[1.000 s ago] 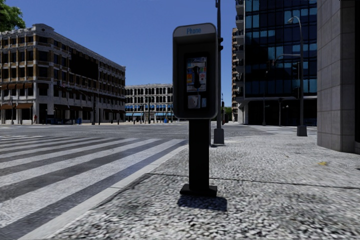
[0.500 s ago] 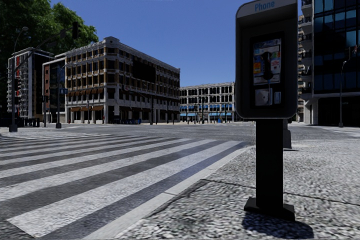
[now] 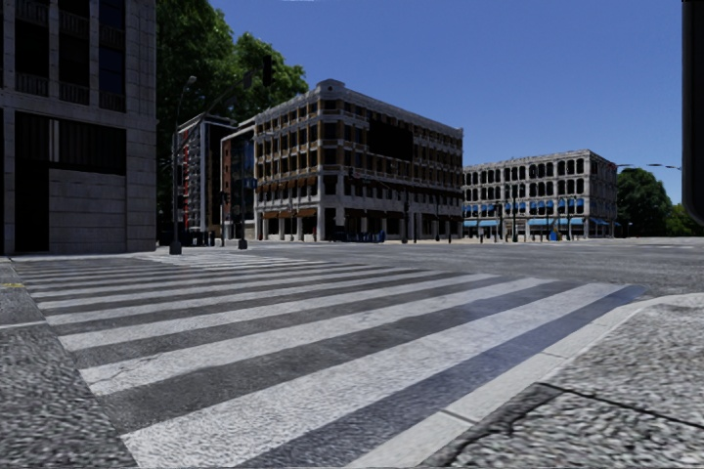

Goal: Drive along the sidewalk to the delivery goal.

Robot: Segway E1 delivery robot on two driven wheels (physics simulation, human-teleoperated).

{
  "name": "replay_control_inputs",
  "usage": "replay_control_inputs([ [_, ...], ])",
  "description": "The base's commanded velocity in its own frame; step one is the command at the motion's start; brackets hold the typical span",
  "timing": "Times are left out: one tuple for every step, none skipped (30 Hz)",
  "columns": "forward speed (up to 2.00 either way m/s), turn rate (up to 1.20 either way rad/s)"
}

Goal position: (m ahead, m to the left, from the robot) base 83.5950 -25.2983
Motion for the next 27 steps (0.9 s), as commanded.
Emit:
replay_control_inputs([
  [0.77, 0.65],
  [0.78, 0.56],
  [0.79, 0.49],
  [0.8, 0.4],
  [0.8, 0.25],
  [0.8, 0.17],
  [0.8, 0.15],
  [0.8, 0.15],
  [0.81, 0.13],
  [0.82, 0.01],
  [1.59, 0.0],
  [2.0, 0.0],
  [2.0, 0.0],
  [2.0, 0.0],
  [2.0, 0.0],
  [2.0, 0.0],
  [2.0, 0.0],
  [2.0, 0.0],
  [2.0, 0.0],
  [2.0, 0.0],
  [2.0, 0.0],
  [2.0, 0.0],
  [2.0, 0.0],
  [2.0, 0.0],
  [2.0, 0.0],
  [2.0, 0.0],
  [2.0, 0.0],
])
